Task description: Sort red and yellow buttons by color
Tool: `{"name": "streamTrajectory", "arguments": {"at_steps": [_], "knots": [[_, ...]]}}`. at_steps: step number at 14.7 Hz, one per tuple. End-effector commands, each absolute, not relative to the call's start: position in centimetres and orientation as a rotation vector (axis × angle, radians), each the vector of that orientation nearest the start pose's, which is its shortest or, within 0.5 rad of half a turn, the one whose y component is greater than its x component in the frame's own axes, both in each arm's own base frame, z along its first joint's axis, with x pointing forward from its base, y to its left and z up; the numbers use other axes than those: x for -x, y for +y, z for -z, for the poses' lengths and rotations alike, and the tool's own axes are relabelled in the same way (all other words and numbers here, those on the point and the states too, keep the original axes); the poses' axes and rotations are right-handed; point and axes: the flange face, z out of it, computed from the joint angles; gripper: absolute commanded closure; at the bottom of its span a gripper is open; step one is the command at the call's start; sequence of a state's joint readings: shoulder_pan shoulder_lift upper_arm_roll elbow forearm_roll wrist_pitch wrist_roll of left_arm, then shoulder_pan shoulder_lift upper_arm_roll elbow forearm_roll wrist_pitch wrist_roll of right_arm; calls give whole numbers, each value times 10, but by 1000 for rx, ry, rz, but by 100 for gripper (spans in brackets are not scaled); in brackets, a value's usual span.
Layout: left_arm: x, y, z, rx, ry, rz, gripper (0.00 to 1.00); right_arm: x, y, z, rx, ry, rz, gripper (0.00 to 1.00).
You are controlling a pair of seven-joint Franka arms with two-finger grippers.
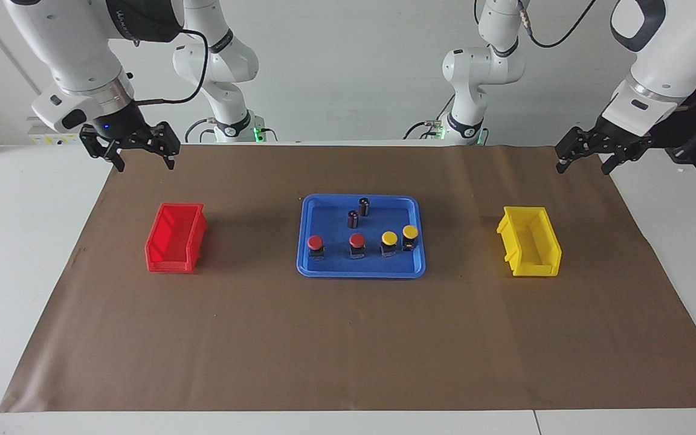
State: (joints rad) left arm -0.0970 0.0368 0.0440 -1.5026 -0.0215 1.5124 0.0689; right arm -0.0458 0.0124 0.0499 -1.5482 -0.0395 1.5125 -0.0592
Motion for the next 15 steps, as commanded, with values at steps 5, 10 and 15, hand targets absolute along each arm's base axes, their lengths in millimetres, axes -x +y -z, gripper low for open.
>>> {"name": "streamTrajectory", "arguments": {"at_steps": [5, 10, 15], "knots": [[-552, -31, -632, 3167, 201, -28, 0, -550, 0, -621, 3169, -35, -83, 0], [-552, -31, -632, 3167, 201, -28, 0, -548, 0, -619, 3167, -86, -91, 0], [-552, -31, -632, 3167, 201, -28, 0, -564, 89, -613, 3109, -121, -3, 0]]}}
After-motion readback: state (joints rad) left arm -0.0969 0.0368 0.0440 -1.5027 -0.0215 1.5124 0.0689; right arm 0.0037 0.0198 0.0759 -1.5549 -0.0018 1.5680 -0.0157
